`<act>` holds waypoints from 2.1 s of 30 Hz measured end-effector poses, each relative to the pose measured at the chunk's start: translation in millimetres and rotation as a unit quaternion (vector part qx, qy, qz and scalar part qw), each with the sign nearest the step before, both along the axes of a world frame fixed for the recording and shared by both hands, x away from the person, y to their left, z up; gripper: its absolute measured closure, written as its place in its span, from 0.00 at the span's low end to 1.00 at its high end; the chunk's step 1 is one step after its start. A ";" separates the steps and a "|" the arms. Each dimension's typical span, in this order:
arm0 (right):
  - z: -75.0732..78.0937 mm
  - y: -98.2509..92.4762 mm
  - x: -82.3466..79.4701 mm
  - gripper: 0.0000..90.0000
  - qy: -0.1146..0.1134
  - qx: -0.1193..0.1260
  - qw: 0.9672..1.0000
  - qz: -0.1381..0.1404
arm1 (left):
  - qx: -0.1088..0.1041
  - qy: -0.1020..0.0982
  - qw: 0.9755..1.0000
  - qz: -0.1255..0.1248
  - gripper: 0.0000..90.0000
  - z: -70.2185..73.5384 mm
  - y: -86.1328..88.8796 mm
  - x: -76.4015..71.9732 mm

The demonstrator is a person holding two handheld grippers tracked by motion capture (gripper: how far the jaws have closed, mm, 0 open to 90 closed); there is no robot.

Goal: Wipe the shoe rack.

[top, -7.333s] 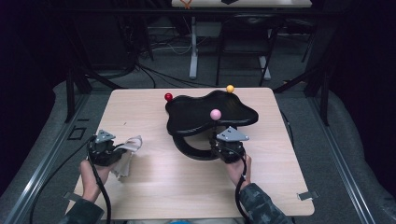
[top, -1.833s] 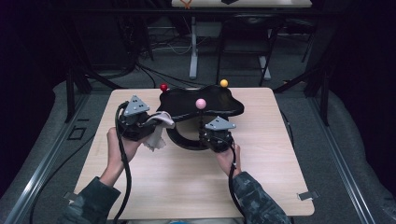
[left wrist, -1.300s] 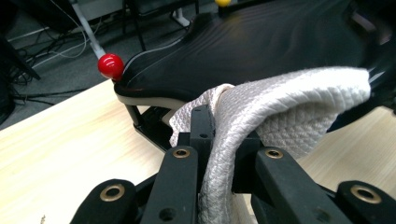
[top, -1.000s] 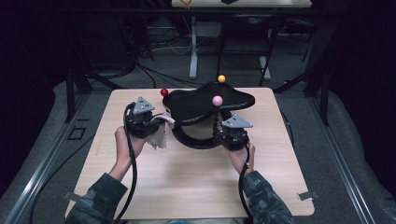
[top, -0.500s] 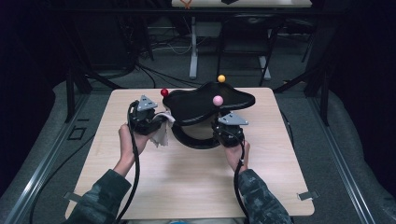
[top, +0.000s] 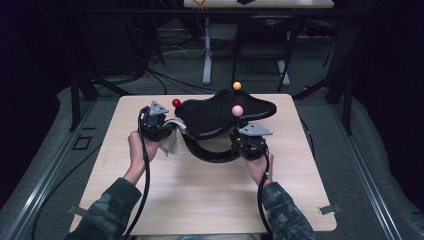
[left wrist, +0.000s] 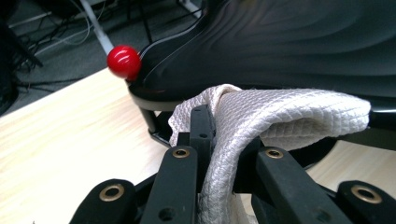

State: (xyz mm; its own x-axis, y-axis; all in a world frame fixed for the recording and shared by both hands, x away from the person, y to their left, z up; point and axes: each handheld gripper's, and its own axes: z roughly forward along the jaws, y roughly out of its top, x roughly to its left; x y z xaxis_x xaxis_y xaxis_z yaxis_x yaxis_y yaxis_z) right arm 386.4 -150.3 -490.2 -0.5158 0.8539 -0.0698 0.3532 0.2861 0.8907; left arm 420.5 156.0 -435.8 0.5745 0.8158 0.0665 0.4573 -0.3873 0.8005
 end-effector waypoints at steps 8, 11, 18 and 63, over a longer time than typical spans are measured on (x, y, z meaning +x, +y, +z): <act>-0.4 -1.0 -0.6 0.84 -0.001 -0.001 1.000 0.004 | 0.014 0.019 0.999 0.025 0.92 -17.8 4.0 27.9; -0.5 -1.2 -0.8 0.83 0.001 0.000 1.000 0.007 | 0.015 0.028 0.999 0.035 0.92 -23.3 6.3 39.4; -1.2 0.6 -0.9 0.83 -0.004 -0.002 1.000 0.001 | 0.021 0.050 0.997 0.060 0.92 -33.8 9.3 63.6; -1.3 4.4 -1.4 0.83 -0.009 -0.012 1.000 0.005 | -0.035 0.003 0.999 -0.040 0.92 -0.7 1.2 4.9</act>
